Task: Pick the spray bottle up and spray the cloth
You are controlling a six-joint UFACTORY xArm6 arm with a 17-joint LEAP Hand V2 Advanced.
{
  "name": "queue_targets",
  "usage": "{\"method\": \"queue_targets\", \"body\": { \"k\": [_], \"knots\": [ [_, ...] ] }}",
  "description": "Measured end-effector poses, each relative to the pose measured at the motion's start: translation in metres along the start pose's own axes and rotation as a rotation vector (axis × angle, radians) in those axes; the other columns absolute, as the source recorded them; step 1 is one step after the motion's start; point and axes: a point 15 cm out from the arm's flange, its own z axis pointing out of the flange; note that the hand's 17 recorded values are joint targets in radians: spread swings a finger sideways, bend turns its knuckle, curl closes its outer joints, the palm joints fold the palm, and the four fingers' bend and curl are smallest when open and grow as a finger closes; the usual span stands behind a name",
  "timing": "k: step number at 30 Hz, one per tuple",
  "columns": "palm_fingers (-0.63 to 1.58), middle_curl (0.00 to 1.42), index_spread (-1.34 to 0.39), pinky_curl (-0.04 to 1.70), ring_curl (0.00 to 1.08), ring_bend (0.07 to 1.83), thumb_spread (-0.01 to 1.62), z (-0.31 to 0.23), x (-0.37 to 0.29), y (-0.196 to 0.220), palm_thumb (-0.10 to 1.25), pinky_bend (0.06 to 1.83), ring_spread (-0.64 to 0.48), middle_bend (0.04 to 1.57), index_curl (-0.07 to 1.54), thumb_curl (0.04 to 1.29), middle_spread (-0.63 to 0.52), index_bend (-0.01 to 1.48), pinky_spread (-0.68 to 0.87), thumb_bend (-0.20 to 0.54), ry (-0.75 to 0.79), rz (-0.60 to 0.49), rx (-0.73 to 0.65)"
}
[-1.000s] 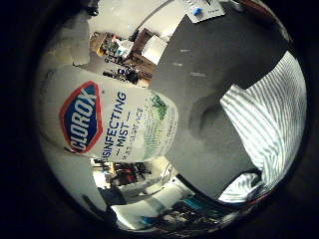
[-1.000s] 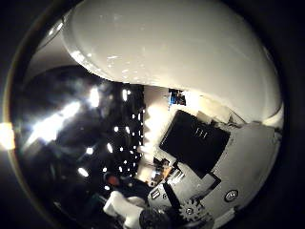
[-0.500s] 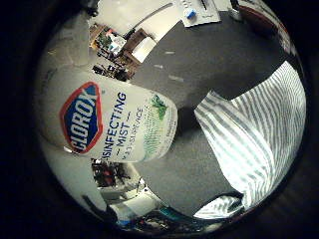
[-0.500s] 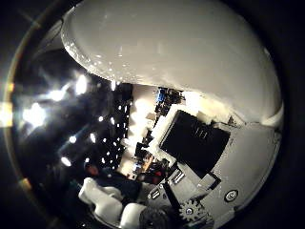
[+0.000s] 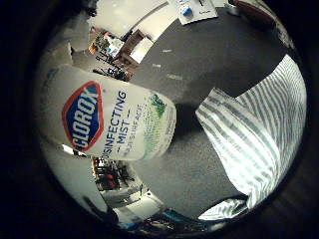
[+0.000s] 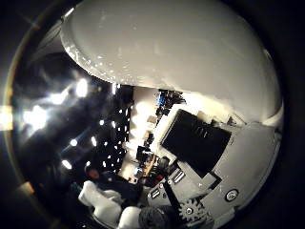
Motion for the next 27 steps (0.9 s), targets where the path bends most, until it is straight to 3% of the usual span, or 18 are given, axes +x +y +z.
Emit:
{"method": "queue_targets", "body": {
  "k": [5,12,15,19,23,27],
  "knots": [
    [0.95,0.51,-0.56,0.4,0.41,1.11,0.87,-0.003,0.002,0.0,0.63,1.01,-0.38,0.82,0.59,0.68,-0.35,0.52,-0.44,-0.035,-0.01,0.002,-0.005],
    [0.69,0.46,-0.59,0.4,0.34,0.97,1.02,-0.008,0.004,-0.003,0.53,1.08,-0.35,0.62,0.6,0.56,-0.31,0.48,-0.18,-0.04,-0.007,-0.001,0.0],
    [0.48,0.43,-0.55,0.41,0.29,0.89,1.04,-0.008,0.006,-0.002,0.42,1.2,-0.26,0.51,0.55,0.48,-0.23,0.38,0.0,-0.044,-0.007,-0.001,-0.004],
    [0.26,0.4,-0.44,0.38,0.24,0.78,1.0,-0.007,0.0,0.004,0.34,1.21,-0.08,0.43,0.49,0.41,-0.15,0.27,0.25,-0.039,-0.037,-0.006,-0.038],
    [0.21,0.38,-0.36,0.33,0.21,0.72,0.98,-0.01,-0.003,0.004,0.3,1.15,0.05,0.37,0.46,0.38,-0.1,0.22,0.43,-0.036,-0.053,-0.023,-0.048],
    [0.21,0.37,-0.32,0.28,0.2,0.68,0.95,-0.012,-0.001,0.005,0.26,1.12,0.1,0.33,0.43,0.35,-0.07,0.19,0.5,-0.04,-0.052,-0.022,-0.049]
  ]
}}
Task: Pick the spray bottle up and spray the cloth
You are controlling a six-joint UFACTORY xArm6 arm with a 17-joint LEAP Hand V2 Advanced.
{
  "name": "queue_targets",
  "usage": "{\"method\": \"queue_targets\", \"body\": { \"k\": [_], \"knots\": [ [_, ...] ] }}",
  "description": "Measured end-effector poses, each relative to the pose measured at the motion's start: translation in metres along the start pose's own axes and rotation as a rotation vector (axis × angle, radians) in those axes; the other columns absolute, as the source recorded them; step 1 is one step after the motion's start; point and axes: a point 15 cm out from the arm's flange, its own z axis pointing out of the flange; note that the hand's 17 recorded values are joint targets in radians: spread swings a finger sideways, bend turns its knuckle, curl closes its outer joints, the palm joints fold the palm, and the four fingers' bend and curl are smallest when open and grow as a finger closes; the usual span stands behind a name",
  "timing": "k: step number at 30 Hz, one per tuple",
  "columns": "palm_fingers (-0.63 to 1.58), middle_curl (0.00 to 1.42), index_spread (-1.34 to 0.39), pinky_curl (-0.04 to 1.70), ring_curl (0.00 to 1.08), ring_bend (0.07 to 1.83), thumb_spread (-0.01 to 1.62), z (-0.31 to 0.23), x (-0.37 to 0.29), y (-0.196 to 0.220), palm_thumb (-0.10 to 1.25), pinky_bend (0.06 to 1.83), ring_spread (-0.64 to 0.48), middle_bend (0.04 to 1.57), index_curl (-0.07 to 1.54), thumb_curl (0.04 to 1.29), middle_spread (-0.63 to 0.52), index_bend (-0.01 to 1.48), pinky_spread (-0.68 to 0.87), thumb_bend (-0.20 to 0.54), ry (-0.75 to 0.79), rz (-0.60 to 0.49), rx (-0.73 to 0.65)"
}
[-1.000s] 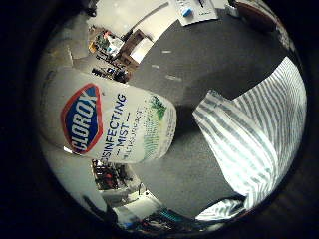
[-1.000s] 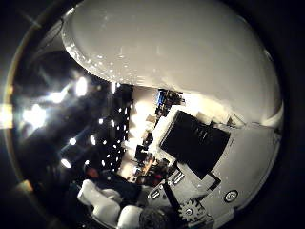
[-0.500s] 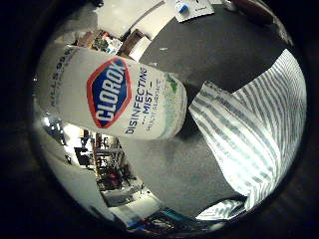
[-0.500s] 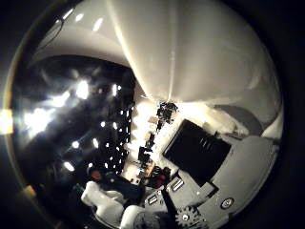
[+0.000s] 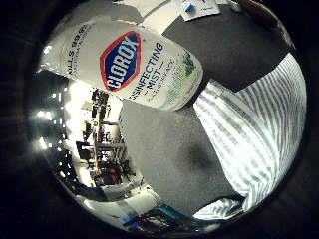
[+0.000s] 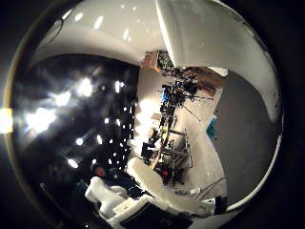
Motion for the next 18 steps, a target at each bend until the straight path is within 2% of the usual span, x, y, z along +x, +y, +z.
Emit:
{"method": "queue_targets", "body": {
  "k": [7,18],
  "knots": [
    [0.22,0.36,-0.3,0.24,0.19,0.66,0.94,-0.003,-0.006,0.006,0.22,1.1,0.16,0.28,0.38,0.33,-0.04,0.17,0.54,-0.034,-0.02,0.0,-0.021],
    [0.22,0.36,-0.28,0.18,0.17,0.61,0.96,-0.034,-0.013,-0.011,0.24,1.09,0.2,0.25,0.34,0.33,-0.03,0.17,0.58,-0.03,0.0,-0.012,0.026]
  ]
}}
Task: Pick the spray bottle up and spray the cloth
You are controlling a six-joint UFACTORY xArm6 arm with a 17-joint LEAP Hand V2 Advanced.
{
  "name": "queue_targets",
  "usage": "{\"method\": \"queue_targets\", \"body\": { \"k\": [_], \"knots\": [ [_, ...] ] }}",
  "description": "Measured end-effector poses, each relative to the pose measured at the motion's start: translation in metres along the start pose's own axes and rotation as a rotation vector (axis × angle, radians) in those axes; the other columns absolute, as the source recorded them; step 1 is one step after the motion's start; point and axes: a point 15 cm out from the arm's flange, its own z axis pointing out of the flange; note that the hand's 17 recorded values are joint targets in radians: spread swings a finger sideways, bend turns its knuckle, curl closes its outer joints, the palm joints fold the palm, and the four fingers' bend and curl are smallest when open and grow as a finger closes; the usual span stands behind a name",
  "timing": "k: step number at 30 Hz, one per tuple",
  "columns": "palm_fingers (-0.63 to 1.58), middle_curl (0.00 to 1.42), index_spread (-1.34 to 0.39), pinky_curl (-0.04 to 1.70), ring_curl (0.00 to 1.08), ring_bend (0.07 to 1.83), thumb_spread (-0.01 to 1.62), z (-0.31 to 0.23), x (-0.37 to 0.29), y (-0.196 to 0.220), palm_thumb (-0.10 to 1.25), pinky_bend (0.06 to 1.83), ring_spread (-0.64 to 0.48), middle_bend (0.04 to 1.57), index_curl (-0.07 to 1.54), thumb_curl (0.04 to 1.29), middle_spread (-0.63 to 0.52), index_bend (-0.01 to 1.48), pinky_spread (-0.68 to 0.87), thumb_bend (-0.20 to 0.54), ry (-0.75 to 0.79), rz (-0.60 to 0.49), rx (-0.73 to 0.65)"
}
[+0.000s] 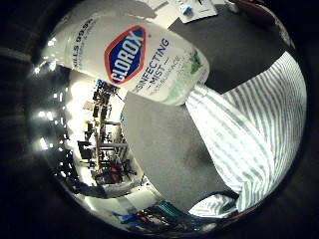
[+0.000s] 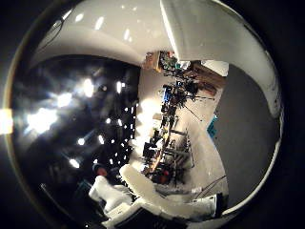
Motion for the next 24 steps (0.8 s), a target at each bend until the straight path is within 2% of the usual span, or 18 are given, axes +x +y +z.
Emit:
{"method": "queue_targets", "body": {
  "k": [4,7,10,14,17,24],
  "knots": [
    [0.2,0.36,-0.28,0.16,0.17,0.6,0.95,-0.005,0.014,0.01,0.24,1.09,0.22,0.23,0.33,0.33,0.01,0.16,0.6,-0.032,0.04,0.013,-0.022],
    [0.0,0.34,-0.23,0.17,0.17,0.53,0.85,-0.011,0.03,0.021,0.14,1.1,0.28,0.19,0.31,0.32,0.12,0.14,0.62,-0.064,0.086,0.022,-0.06],
    [-0.1,0.32,-0.21,0.17,0.17,0.49,0.76,-0.015,0.046,0.038,0.06,1.1,0.32,0.17,0.26,0.32,0.19,0.12,0.62,-0.051,0.177,-0.011,-0.16],
    [-0.09,0.3,-0.21,0.18,0.18,0.46,0.71,-0.009,0.051,0.061,0.01,1.07,0.32,0.17,0.22,0.33,0.2,0.12,0.61,-0.043,0.205,-0.03,-0.288],
    [-0.1,0.29,-0.2,0.19,0.19,0.44,0.7,0.005,0.042,0.063,0.01,1.06,0.32,0.17,0.21,0.34,0.2,0.13,0.61,-0.041,0.146,-0.003,-0.29],
    [-0.11,0.26,-0.2,0.2,0.21,0.38,0.69,0.007,0.043,0.059,0.02,1.01,0.34,0.17,0.19,0.35,0.2,0.13,0.61,-0.041,0.159,0.002,-0.276]
  ]
}}
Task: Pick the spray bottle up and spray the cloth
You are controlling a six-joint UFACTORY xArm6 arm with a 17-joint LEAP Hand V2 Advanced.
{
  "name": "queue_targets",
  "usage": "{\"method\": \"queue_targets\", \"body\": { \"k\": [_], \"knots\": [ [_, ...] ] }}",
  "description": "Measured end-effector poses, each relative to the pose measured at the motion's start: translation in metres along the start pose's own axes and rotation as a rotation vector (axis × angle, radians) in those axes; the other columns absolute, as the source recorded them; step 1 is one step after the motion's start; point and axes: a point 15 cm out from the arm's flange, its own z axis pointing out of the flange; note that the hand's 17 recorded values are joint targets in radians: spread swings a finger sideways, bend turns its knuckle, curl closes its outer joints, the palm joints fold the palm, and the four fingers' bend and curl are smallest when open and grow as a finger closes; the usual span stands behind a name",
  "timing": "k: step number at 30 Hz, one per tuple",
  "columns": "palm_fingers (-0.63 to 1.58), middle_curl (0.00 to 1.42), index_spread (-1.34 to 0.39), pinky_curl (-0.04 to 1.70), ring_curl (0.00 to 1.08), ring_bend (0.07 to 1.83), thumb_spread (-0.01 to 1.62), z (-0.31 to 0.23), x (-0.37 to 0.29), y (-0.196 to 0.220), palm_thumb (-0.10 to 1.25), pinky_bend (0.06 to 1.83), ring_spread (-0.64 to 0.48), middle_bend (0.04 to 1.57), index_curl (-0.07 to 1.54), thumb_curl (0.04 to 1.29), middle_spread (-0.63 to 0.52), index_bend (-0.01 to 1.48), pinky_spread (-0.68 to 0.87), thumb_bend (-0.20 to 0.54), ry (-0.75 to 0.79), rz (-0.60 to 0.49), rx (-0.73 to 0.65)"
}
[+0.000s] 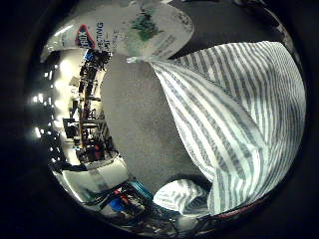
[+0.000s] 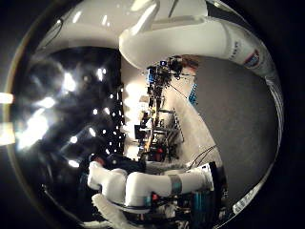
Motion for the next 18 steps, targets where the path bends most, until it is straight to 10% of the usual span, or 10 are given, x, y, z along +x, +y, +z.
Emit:
{"method": "queue_targets", "body": {
  "k": [18],
  "knots": [
    [-0.12,0.21,-0.2,0.23,0.23,0.3,0.7,-0.088,-0.008,-0.015,0.06,0.92,0.36,0.16,0.16,0.36,0.22,0.13,0.6,-0.041,0.069,-0.031,0.124]
  ]
}}
